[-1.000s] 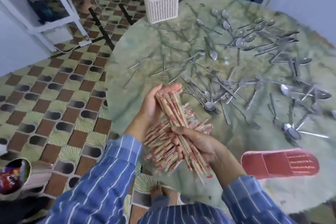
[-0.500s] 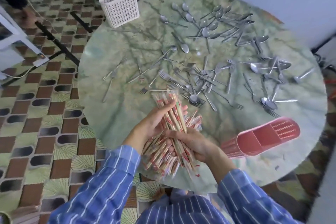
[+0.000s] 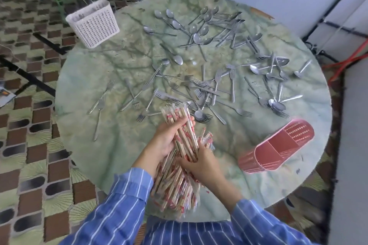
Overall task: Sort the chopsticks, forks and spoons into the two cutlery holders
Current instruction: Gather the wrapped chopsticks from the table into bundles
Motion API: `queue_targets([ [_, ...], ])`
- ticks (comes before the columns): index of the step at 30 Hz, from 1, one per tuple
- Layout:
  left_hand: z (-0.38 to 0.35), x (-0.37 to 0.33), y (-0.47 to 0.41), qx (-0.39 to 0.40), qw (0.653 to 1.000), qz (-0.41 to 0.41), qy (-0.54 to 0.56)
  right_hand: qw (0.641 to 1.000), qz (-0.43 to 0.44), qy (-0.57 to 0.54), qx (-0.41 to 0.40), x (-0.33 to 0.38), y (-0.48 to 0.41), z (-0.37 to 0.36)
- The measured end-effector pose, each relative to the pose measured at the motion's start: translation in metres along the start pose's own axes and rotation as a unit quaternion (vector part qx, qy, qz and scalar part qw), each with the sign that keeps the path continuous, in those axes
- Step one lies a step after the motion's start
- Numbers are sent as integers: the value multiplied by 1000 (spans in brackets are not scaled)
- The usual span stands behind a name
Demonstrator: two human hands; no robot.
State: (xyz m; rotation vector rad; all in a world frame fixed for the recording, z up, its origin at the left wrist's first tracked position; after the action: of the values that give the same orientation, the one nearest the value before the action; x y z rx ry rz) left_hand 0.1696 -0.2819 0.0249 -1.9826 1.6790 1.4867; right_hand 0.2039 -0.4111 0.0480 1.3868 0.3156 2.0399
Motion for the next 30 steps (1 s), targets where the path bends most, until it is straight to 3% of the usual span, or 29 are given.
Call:
queue_targets([
  [2, -3, -1, -3, 25, 999, 29, -13, 1000, -19, -14, -5, 3, -3, -5],
  [5, -1, -7, -2, 78, 995, 65, -13, 988, -41, -143, 45, 10, -2, -20],
  [7, 3, -13, -2, 126, 987, 82, -57, 981, -46, -185, 36, 14, -2, -28],
  [9, 3, -17, -1, 151, 977, 80, -128, 982, -66, -174, -18, 13, -3, -38],
  [14, 1, -21, -5, 75, 980, 50, -179, 968, -55, -60, -238, 25, 11, -57],
  [16, 1, -18, -8, 69, 972, 50, -221, 965, -31, -33, -260, 29, 14, -65],
  [19, 2, -3, -9, 95, 966, 74, -229, 962, -10, -77, -262, 21, 13, -77],
  [25, 36, 13, 2, 118, 922, 5, -368, 940, -94, -146, -294, -8, 22, -94],
  [30, 60, 28, 29, 136, 862, -84, -480, 935, -87, -145, -312, -12, 12, -107],
])
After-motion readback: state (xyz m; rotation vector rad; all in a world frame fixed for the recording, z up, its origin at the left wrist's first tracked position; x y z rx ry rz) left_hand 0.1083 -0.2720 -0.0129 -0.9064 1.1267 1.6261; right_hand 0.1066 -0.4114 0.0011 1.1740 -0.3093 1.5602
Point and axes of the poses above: each hand's wrist, its own y-axis away from the middle knuckle, its own z-axis out of the back of the hand, x = y × z, the point moved 7 cm from there along -y, towards the middle knuckle, and after that the axes turned 13 degrees about x, right-handed, at the moved point
